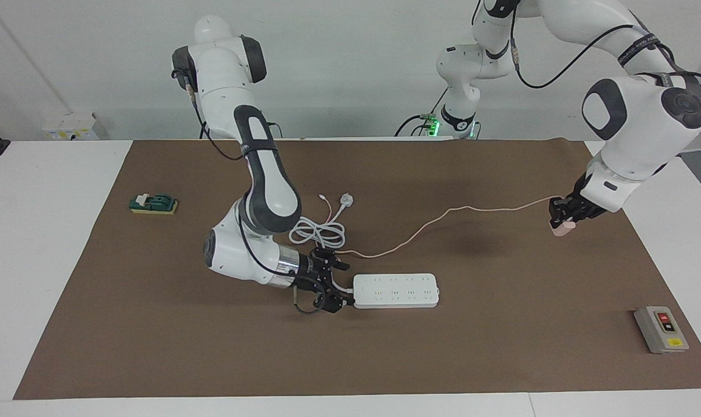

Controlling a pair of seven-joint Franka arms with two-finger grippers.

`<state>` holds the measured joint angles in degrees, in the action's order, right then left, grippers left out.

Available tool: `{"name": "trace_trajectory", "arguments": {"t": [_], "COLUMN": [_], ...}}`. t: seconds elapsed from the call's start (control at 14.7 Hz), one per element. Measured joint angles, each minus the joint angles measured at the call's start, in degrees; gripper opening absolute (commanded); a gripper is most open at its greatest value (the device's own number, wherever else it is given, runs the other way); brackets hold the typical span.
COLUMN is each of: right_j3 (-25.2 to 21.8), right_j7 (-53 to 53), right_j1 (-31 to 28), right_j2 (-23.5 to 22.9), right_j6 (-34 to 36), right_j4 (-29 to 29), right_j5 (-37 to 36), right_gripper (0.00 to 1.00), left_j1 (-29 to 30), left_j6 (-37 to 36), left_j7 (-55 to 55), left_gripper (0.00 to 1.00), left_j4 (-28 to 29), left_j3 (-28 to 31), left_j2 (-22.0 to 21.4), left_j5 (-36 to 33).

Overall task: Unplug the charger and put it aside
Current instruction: 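Pull the pink charger out of the strip with the left gripper, then lower the charger onto the table and open the left gripper while the right gripper withdraws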

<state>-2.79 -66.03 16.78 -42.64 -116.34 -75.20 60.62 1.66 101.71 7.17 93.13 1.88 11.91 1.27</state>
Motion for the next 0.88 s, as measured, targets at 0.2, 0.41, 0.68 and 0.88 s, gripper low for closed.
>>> {"name": "trace_trajectory", "arguments": {"t": [0.2,0.41,0.68,0.88], "right_j3": [-3.4,-7.3,-8.5,-8.6], "right_j7": [0.0,0.0,0.0,0.4], "right_j1": [0.0,-0.2,-0.5,-0.6], "right_j2": [5.1,8.7,14.0,18.1], "right_j6": [5.5,11.0,13.8,16.6], "right_j4": [-2.0,-2.6,-2.8,-2.9], "right_j5": [-1.7,-4.8,-15.0,-21.7], "right_gripper": [1.00,1.00,1.00,1.00], "left_j1": [3.9,5.1,4.7,2.2], "left_j6": [0.2,4.4,12.2,22.7], "left_j7": [8.3,15.7,21.5,20.1], "left_gripper": [0.00,0.00,0.00,0.00], "left_j4": [7.4,17.2,27.8,36.4], "left_j3": [0.0,0.0,-0.7,-1.4], "left_j2": [-3.8,-7.8,-11.8,-14.0], "left_j5": [0.0,0.5,6.0,6.7]}}
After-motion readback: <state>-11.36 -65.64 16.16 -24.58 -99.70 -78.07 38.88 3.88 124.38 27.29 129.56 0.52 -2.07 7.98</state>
